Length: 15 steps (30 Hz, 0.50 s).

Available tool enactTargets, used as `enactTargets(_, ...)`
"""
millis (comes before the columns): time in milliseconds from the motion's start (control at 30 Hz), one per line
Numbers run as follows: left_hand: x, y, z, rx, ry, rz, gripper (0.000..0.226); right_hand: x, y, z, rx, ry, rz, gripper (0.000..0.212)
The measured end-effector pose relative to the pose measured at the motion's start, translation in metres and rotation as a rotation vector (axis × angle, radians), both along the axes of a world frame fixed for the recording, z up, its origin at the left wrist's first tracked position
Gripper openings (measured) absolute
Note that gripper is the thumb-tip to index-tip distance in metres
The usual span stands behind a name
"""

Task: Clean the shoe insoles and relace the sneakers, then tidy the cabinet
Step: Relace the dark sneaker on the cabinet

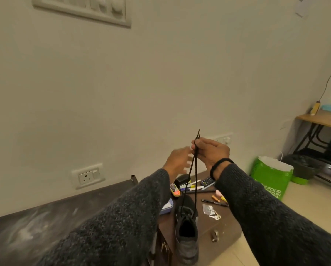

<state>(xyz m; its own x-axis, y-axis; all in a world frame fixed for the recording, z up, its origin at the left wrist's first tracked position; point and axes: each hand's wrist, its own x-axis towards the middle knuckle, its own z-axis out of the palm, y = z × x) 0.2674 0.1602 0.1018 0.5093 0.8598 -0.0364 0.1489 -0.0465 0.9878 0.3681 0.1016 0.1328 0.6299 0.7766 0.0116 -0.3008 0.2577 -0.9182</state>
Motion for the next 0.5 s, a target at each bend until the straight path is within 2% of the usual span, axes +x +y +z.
enactTargets(33,-0.004,-0.004,-0.015,-0.095,0.033,-0.07,0.037,0.002,0.002,0.0,0.007,0.003,0.004,0.015)
enactTargets(67,-0.007,-0.007,-0.03,-0.102,0.07,-0.126,0.036,0.005,0.004,-0.002,0.005,-0.01,0.0,0.014)
enactTargets(167,-0.017,-0.009,-0.059,0.099,0.178,-0.194,0.03,0.019,0.008,-0.016,-0.06,-0.097,-0.054,0.011)
enactTargets(233,-0.02,-0.008,-0.059,0.197,0.255,-0.216,0.03,0.032,0.011,-0.038,-0.142,-0.189,-0.109,0.011)
enactTargets(367,-0.017,-0.002,-0.043,0.596,0.495,-0.141,0.022,0.054,0.014,-0.095,-0.403,-0.568,-0.143,0.01)
enactTargets(433,-0.01,0.002,-0.043,0.663,0.52,-0.097,0.016,0.05,0.011,-0.116,-0.459,-0.677,0.003,0.01)
enactTargets(500,-0.003,0.007,-0.048,0.666,0.519,-0.066,0.016,0.039,0.009,-0.127,-0.44,-0.628,0.253,0.013)
